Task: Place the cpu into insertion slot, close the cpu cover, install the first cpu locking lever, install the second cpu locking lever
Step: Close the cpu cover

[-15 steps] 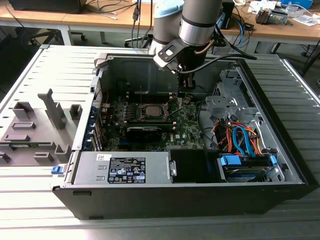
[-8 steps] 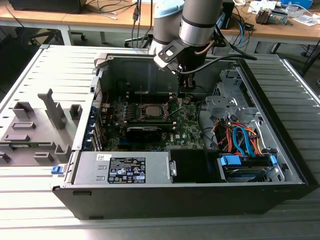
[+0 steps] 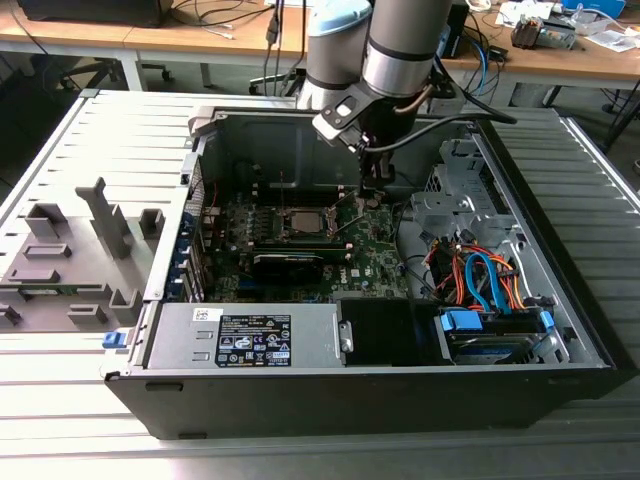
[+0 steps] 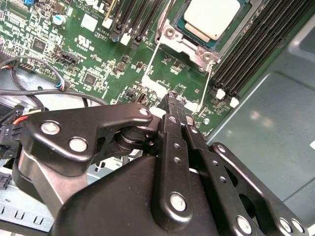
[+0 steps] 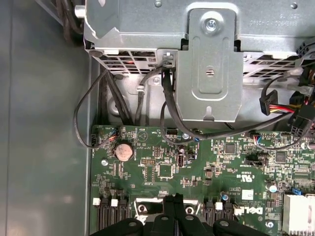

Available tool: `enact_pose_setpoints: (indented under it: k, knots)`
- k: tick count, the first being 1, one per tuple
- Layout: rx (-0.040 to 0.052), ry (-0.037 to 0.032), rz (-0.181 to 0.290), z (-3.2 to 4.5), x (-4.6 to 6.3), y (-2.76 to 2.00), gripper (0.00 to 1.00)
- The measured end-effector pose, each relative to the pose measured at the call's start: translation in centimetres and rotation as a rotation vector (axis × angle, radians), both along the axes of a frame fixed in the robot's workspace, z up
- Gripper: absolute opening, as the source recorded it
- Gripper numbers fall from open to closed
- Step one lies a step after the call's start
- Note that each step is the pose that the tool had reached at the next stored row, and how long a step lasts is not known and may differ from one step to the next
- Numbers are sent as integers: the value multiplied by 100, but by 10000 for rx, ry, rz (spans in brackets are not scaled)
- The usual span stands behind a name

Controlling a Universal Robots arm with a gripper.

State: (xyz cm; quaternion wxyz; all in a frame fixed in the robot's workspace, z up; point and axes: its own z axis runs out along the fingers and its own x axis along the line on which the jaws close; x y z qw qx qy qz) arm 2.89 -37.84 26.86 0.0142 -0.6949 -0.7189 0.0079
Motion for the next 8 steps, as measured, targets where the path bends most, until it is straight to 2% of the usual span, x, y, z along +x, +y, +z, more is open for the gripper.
enact_pose_setpoints:
  k: [8]
  knots:
    - [-26,0,10,-29,116,4,11]
